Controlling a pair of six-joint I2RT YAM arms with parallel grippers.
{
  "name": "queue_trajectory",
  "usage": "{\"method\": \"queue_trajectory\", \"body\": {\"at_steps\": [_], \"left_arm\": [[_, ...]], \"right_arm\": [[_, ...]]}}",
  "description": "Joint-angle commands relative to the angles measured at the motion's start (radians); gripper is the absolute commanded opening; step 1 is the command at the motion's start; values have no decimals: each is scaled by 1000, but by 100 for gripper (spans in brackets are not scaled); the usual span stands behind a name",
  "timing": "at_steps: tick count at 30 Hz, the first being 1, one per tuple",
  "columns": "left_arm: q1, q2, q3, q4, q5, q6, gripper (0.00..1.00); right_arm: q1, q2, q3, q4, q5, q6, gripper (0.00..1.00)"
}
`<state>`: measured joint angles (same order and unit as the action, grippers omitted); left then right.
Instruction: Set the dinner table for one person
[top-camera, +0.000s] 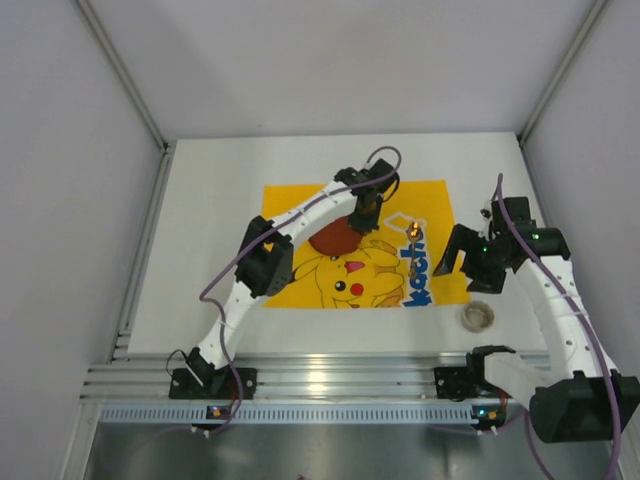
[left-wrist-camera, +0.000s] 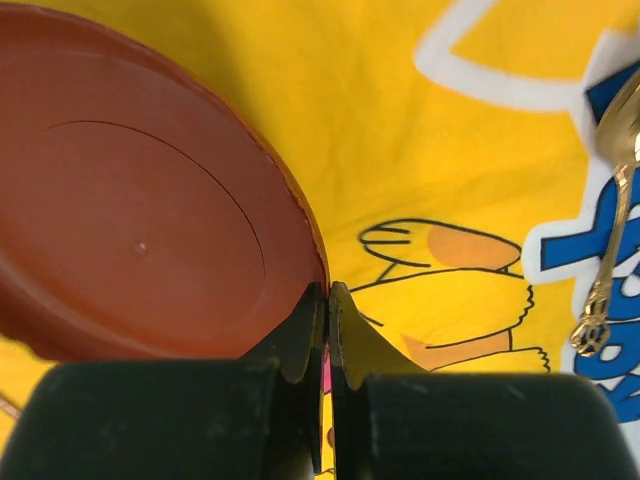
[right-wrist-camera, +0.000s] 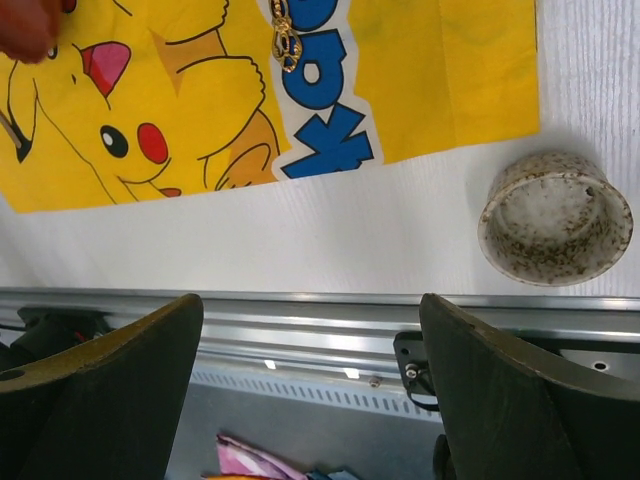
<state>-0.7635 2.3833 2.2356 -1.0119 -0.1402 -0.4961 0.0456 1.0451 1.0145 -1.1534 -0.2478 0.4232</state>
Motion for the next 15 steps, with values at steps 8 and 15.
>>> {"method": "queue_trajectory", "body": {"at_steps": [8, 15], "left_arm": [[-62, 24, -2, 2, 123, -9, 0], [-103, -12, -62, 114, 261, -5, 48]], "right_arm": [[5, -100, -8, -71, 105, 57, 93], [5, -149, -26, -183, 330, 132, 100]]}}
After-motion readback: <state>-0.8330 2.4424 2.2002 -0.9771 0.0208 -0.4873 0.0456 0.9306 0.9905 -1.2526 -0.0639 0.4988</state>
